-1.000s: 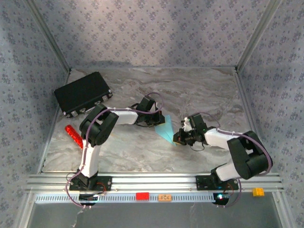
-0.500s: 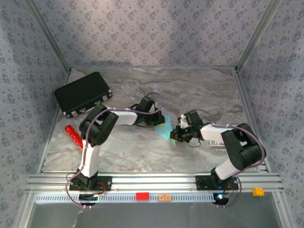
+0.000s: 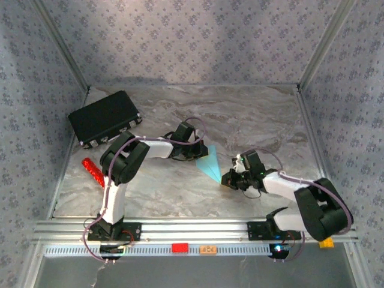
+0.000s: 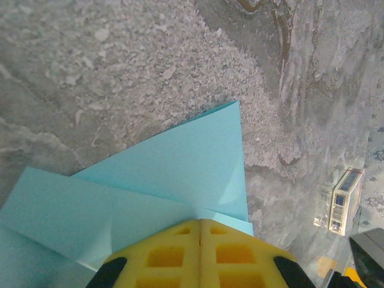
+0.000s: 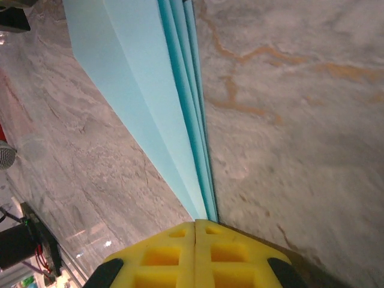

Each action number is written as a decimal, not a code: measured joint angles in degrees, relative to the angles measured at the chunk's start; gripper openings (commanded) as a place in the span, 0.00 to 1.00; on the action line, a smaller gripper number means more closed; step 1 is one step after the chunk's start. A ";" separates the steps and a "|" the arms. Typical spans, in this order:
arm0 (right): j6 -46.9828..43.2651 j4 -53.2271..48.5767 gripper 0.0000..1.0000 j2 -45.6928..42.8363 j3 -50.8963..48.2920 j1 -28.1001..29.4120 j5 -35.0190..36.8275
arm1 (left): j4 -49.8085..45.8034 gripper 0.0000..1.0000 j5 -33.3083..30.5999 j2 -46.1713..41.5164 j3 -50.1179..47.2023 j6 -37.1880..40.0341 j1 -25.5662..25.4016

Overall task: Fold a paper plane with a square sheet of paper (pick it up from the middle)
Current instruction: Fourth fold the wing at the center of the table.

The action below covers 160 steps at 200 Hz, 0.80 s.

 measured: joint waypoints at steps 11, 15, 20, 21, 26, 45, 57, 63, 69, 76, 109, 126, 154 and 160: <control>0.70 -1.62 0.17 -2.93 -0.02 -0.15 0.87 | 0.02 0.05 0.00 0.00 -0.02 -0.28 0.00; 0.79 -2.03 0.19 -4.00 -0.02 -0.31 1.11 | 0.02 0.05 0.00 0.00 -0.02 -0.35 0.00; 1.40 -2.45 0.22 -5.16 -0.02 -0.48 1.27 | 0.02 0.05 0.00 -0.02 -0.02 -0.42 0.00; 1.38 -2.47 0.22 -5.31 -0.02 -0.52 1.27 | 0.02 0.05 0.00 -0.02 -0.02 -0.42 0.00; 2.12 -2.71 0.24 -6.25 -0.02 -0.68 1.40 | 0.04 0.05 0.00 -0.02 -0.02 -0.52 0.00; 3.96 -2.82 0.34 -7.52 0.07 -1.05 1.18 | 0.22 0.05 0.00 -0.04 -0.13 -0.85 0.02; 4.70 -2.95 0.34 -7.04 0.20 -1.05 0.79 | 0.24 0.05 0.00 -0.04 -0.13 -0.90 0.02; 5.07 -2.95 0.34 -6.62 0.26 -1.05 0.57 | 0.24 0.05 0.00 -0.04 -0.13 -0.98 0.02; 5.51 -2.91 0.34 -6.23 0.28 -1.01 0.33 | 0.26 0.05 0.00 -0.04 -0.13 -1.09 0.02; 6.03 -2.84 0.34 -5.60 0.28 -0.96 0.09 | 0.31 0.05 0.00 -0.04 -0.13 -1.27 0.02; 7.85 -2.19 0.31 -2.23 0.28 -0.83 -0.92 | 0.57 0.05 0.00 -0.04 -0.24 -1.92 0.02; 8.17 -1.40 0.31 -0.02 0.31 -0.83 -1.49 | 0.59 0.05 0.00 -0.07 -0.24 -1.97 0.02; 8.98 -0.61 0.30 1.49 0.33 -0.90 -2.32 | 0.63 0.05 0.00 -0.07 -0.28 -2.16 0.02; 9.03 -0.55 0.30 1.60 0.33 -0.90 -2.43 | 0.63 0.05 0.00 -0.07 -0.28 -2.25 0.02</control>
